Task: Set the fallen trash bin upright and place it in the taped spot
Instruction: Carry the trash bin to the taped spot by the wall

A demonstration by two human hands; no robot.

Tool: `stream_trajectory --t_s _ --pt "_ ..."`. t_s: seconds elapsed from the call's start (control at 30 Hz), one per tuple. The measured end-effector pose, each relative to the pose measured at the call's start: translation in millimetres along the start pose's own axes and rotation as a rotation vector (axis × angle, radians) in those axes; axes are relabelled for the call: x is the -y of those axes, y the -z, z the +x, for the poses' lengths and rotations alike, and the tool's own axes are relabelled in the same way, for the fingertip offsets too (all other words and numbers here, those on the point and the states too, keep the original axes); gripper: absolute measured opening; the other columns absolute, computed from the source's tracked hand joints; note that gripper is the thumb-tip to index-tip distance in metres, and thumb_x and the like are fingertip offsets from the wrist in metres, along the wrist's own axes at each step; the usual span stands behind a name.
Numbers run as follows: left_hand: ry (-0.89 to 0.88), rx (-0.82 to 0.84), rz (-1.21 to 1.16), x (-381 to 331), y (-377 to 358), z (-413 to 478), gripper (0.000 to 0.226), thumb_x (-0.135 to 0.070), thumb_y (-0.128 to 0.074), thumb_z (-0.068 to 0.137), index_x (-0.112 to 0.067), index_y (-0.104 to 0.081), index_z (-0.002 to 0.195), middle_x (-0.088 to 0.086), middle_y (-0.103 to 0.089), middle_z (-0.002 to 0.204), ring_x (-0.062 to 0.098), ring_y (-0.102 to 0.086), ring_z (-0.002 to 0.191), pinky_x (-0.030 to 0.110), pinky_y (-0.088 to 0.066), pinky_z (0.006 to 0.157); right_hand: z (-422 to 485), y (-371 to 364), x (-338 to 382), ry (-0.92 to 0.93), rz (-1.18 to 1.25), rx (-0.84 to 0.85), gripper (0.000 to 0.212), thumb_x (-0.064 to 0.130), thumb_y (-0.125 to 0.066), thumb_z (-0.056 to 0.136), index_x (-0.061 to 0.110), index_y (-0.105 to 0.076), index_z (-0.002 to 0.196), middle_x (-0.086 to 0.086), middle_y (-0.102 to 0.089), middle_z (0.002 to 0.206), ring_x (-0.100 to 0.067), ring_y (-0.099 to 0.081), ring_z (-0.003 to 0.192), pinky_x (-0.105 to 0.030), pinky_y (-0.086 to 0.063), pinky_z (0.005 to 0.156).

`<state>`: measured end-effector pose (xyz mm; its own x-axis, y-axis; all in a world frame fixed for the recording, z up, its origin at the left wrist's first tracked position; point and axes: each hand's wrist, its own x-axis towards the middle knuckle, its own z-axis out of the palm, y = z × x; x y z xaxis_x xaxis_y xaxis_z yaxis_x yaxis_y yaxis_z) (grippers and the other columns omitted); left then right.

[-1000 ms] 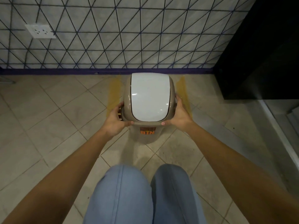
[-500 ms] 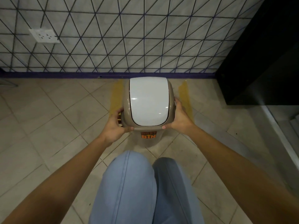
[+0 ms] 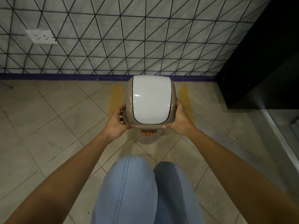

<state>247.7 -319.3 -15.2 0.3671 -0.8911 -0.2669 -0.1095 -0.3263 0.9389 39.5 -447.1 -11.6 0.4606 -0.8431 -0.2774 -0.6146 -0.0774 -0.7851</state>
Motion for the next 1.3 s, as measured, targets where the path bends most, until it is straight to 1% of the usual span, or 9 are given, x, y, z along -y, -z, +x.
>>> stream_trajectory --t_s 0.17,0.27,0.4,0.53,0.67,0.87,0.97,1.07,1.3 --pt "0.004 0.007 0.003 0 4 9 0.086 0.005 -0.074 0.069 -0.016 -0.030 0.140 0.001 -0.048 0.118 0.012 -0.054 0.096 0.014 -0.049 0.066 8 0 6 0.001 -0.004 -0.011 0.131 0.014 -0.089 0.049 0.028 -0.005 0.148 -0.007 -0.028 0.146 -0.027 -0.030 0.136 -0.050 -0.033 0.111" --pt "-0.006 -0.005 0.000 3 3 12 0.086 0.004 -0.075 0.069 -0.017 -0.031 0.140 -0.004 -0.049 0.112 0.009 -0.054 0.094 0.013 -0.050 0.064 9 1 5 0.019 0.004 -0.021 0.126 0.011 -0.089 0.049 0.024 -0.012 0.148 -0.009 -0.036 0.142 -0.027 -0.036 0.133 -0.050 -0.036 0.109" --pt "-0.002 0.009 -0.009 -1 4 23 0.087 0.005 -0.074 0.070 -0.015 -0.029 0.141 0.002 -0.046 0.121 0.015 -0.053 0.100 0.018 -0.049 0.070 17 3 8 0.025 0.040 -0.034 0.122 0.010 -0.087 0.048 0.023 -0.017 0.146 -0.008 -0.039 0.139 -0.027 -0.039 0.130 -0.051 -0.042 0.104" --pt "-0.018 0.003 0.013 -3 3 34 0.086 0.004 -0.074 0.071 -0.014 -0.029 0.142 0.000 -0.045 0.125 0.017 -0.051 0.105 0.016 -0.048 0.070 25 2 12 0.026 0.066 -0.050 0.117 0.007 -0.087 0.049 0.024 -0.020 0.144 -0.004 -0.040 0.139 -0.025 -0.042 0.129 -0.050 -0.047 0.099" --pt "-0.014 -0.008 0.013 -5 3 46 0.084 0.005 -0.073 0.071 -0.013 -0.030 0.141 -0.002 -0.045 0.124 0.017 -0.051 0.106 0.018 -0.048 0.074 35 5 12 0.016 -0.021 -0.066 0.118 0.011 -0.088 0.049 0.025 -0.019 0.144 -0.006 -0.041 0.140 -0.028 -0.040 0.130 -0.051 -0.042 0.103" --pt "-0.031 -0.015 0.025 -13 5 69 0.079 0.003 -0.073 0.072 -0.012 -0.035 0.139 -0.001 -0.048 0.121 0.012 -0.054 0.098 0.012 -0.049 0.067 57 12 17 0.035 -0.129 -0.086 0.118 0.012 -0.087 0.049 0.020 -0.018 0.145 -0.007 -0.042 0.139 -0.029 -0.039 0.131 -0.050 -0.040 0.105" --pt "-0.038 -0.026 0.006 -16 2 86 0.078 0.003 -0.073 0.072 -0.014 -0.035 0.138 -0.003 -0.048 0.116 0.004 -0.053 0.092 0.005 -0.047 0.061 72 17 17 0.037 -0.141 -0.122 0.113 0.010 -0.087 0.055 0.020 -0.019 0.145 -0.006 -0.042 0.142 -0.027 -0.038 0.133 -0.050 -0.037 0.108" --pt "-0.052 -0.032 0.000 -17 -1 105 0.078 0.001 -0.072 0.073 -0.018 -0.034 0.138 -0.004 -0.047 0.118 0.006 -0.052 0.095 0.005 -0.047 0.063 87 22 13 0.035 -0.154 -0.142 0.108 0.009 -0.083 0.064 0.020 -0.016 0.148 -0.007 -0.038 0.146 -0.027 -0.035 0.136 -0.050 -0.034 0.110" --pt "-0.048 -0.039 0.008 -25 -8 134 0.080 0.001 -0.074 0.073 -0.018 -0.033 0.139 -0.006 -0.049 0.115 0.002 -0.053 0.093 0.003 -0.046 0.061 114 37 16 0.000 -0.120 -0.127 0.101 0.006 -0.082 0.065 0.018 -0.024 0.146 -0.006 -0.041 0.146 -0.025 -0.037 0.135 -0.045 -0.033 0.112"
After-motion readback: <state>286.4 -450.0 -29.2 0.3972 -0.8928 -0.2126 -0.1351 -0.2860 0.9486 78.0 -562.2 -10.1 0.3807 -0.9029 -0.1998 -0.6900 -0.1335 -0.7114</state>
